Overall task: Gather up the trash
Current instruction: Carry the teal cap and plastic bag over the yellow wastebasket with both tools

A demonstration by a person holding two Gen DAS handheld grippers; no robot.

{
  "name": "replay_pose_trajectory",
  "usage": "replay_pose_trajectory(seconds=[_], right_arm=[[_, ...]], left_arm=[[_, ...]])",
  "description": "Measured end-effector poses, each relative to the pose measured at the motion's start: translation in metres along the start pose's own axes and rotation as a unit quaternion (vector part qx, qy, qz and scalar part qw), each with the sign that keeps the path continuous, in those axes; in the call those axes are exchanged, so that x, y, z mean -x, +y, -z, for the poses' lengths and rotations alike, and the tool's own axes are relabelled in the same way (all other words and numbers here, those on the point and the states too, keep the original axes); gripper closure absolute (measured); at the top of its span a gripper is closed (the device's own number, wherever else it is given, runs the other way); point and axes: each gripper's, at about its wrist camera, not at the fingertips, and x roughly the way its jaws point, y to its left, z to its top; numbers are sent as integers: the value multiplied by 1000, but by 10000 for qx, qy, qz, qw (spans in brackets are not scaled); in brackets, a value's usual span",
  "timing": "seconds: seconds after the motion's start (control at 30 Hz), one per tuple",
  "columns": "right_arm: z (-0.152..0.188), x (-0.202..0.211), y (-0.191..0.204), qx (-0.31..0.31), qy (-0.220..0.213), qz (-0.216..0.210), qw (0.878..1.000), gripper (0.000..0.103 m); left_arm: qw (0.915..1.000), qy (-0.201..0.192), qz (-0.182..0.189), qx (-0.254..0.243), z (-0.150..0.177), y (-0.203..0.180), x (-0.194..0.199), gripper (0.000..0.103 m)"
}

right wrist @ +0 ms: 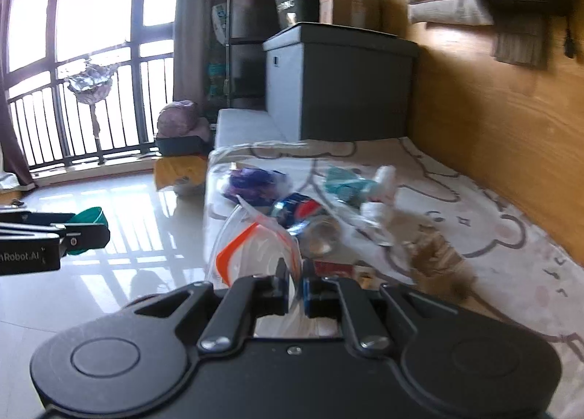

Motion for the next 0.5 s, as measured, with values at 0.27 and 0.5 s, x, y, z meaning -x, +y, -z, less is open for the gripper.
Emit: replay_pose_trajectory(seconds=[0.27, 0.5], right_arm=[[-14, -38, 54, -53, 149, -422, 9990, 96], [-2, -90, 110, 18, 549, -869, 9947, 96]], left_arm=[[9980, 90, -508, 358, 8, 63, -9, 53], [9941, 330, -759, 707, 29, 112, -32, 53]])
